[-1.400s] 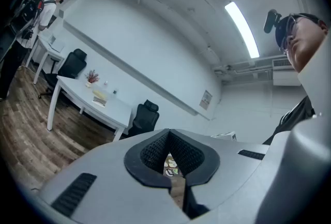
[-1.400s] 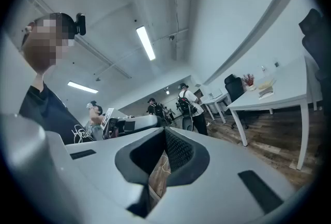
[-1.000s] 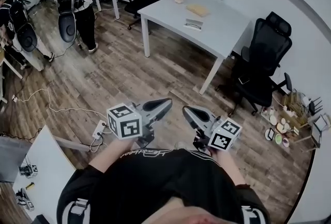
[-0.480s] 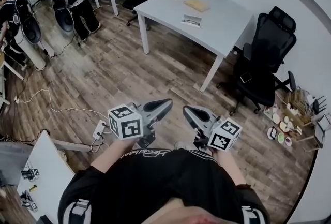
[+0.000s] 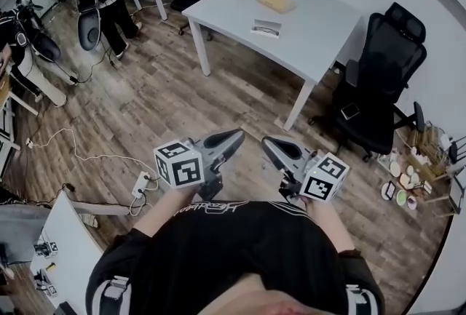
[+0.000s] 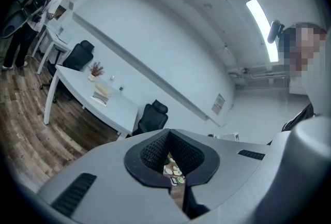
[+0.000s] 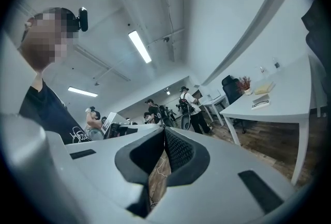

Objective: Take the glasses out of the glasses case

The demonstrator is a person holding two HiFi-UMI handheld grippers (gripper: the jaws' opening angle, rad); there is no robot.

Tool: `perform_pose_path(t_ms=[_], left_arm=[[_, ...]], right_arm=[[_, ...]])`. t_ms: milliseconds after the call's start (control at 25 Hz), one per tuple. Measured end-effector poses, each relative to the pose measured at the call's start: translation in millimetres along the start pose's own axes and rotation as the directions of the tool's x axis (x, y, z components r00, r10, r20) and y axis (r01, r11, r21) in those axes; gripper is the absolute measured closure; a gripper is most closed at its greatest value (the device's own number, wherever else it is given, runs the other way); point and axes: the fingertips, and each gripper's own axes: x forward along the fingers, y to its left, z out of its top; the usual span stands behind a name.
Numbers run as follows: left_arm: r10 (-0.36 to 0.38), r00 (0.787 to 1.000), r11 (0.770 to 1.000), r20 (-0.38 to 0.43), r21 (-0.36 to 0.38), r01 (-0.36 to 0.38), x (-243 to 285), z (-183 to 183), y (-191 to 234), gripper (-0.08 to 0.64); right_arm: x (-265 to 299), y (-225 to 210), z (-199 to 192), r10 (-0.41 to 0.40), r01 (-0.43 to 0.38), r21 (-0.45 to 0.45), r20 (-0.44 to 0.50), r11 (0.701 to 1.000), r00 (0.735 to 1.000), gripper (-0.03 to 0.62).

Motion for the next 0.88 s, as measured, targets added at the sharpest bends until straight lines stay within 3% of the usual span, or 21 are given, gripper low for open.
perform_pose_path(t_ms=[440, 880], left_arm=[[0.028, 0.999, 0.998, 0.021, 0.047, -0.029, 88, 28, 13, 0.554], [0.078, 0.995, 0.997, 0.062, 0.018, -0.079, 114, 52, 51, 0.554]], right_arm=[[-28, -82, 59, 0.019, -0.018, -0.02, 0.049, 1.0, 0.999, 0.583], [-21, -131, 78, 0.004, -0.004, -0.009, 0.074, 1.0, 0.997, 0.583]])
